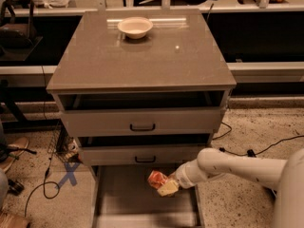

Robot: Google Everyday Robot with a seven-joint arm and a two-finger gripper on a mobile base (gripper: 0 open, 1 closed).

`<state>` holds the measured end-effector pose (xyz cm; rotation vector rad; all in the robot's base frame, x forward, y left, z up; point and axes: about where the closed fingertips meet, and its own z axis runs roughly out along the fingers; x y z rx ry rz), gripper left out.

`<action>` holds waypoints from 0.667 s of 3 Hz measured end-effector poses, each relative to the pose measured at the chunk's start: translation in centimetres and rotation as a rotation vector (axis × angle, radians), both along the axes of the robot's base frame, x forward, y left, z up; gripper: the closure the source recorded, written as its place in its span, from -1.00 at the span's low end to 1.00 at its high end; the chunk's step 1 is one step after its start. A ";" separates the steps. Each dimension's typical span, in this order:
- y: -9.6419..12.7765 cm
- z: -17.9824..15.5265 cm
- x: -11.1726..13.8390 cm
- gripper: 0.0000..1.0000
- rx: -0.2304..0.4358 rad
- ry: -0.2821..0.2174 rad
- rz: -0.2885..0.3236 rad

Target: Place coke can into bottom drawer

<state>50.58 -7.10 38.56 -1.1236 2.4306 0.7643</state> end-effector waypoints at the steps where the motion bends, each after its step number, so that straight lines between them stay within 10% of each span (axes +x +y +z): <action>1: 1.4 -9.2 -0.4 1.00 0.045 0.088 -0.040; 2: 3.2 -14.6 -0.9 1.00 0.076 0.125 -0.070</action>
Offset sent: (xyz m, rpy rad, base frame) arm -0.0114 0.0510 -0.2097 0.1109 0.1625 -0.1123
